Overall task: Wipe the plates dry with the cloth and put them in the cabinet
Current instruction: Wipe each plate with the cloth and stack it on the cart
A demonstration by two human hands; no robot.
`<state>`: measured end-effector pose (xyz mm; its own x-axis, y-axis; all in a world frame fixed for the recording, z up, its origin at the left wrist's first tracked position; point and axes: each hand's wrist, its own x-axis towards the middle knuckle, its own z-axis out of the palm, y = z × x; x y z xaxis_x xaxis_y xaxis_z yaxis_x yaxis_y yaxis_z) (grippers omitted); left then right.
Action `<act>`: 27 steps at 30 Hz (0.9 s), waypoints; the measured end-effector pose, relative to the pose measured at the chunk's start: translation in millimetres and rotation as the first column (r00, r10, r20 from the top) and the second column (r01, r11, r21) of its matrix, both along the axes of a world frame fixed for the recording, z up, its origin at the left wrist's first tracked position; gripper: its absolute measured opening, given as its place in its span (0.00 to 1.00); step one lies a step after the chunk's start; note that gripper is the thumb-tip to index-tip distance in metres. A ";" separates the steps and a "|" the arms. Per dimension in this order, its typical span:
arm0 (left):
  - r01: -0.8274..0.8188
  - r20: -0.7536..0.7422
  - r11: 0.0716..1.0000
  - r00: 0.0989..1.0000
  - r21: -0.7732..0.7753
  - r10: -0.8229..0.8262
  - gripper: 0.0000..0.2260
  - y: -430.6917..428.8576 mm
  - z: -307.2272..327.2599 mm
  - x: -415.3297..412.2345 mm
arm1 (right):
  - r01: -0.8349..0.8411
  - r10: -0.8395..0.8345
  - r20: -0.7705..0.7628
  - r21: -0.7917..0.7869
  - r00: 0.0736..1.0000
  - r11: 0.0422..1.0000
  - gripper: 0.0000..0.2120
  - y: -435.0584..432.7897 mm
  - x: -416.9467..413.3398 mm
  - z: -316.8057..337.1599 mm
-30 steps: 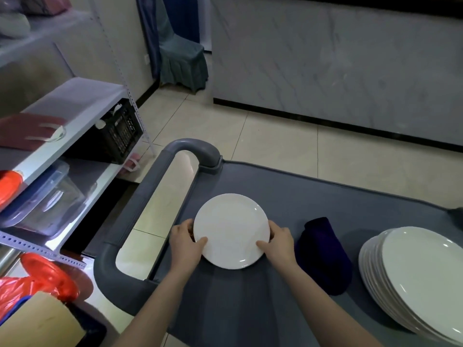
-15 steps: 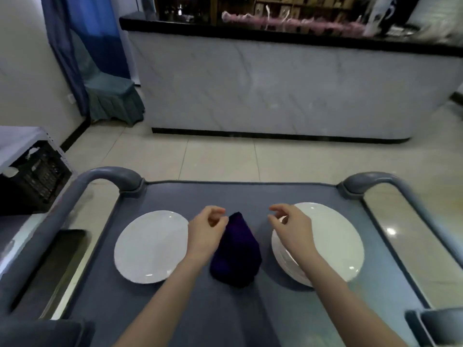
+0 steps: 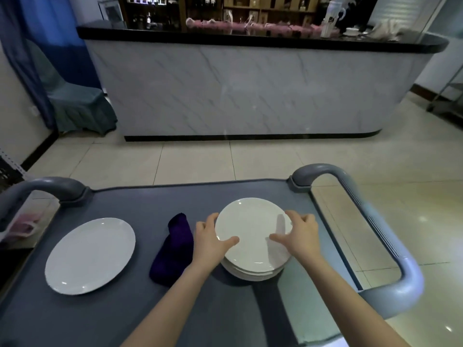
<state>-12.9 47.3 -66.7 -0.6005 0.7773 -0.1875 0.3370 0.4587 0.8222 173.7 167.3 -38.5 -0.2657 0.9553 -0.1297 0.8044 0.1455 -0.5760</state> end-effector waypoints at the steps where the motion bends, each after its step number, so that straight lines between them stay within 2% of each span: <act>1: -0.006 -0.019 1.000 1.000 -0.025 0.006 0.37 2.1 -1.9 2.7 | -0.005 0.005 0.000 -0.020 1.000 1.000 0.39 2.0 3.0 -2.8; 3: -0.026 -0.012 0.999 1.000 -0.047 0.025 0.39 6.1 -3.9 4.9 | -0.014 0.013 -0.013 -0.082 1.000 0.997 0.41 5.4 7.0 -7.4; 6: -0.057 0.026 0.998 0.998 -0.037 0.058 0.32 9.0 -3.4 2.2 | -0.016 0.003 -0.071 -0.175 0.997 0.984 0.43 10.1 9.3 -10.3; 12: -0.111 0.060 0.994 0.992 -0.008 0.112 0.22 7.7 -3.5 -4.7 | 0.026 -0.058 -0.184 -0.170 0.981 0.985 0.33 18.7 14.7 -11.4; 20: -0.201 0.183 0.974 0.966 0.103 0.181 0.22 -1.7 3.4 -9.5 | 0.029 -0.096 -0.328 -0.203 0.940 0.979 0.24 17.0 4.8 -5.2; 24: -0.262 0.279 0.954 0.936 0.146 0.215 0.19 -16.9 12.5 -26.9 | -0.054 -0.090 -0.487 -0.274 0.869 0.960 0.20 10.7 -13.3 4.0; 27: -0.308 0.320 0.934 0.917 0.184 0.239 0.19 -31.8 16.8 -41.3 | -0.176 -0.080 -0.620 -0.341 0.781 0.923 0.22 -2.6 -32.7 9.2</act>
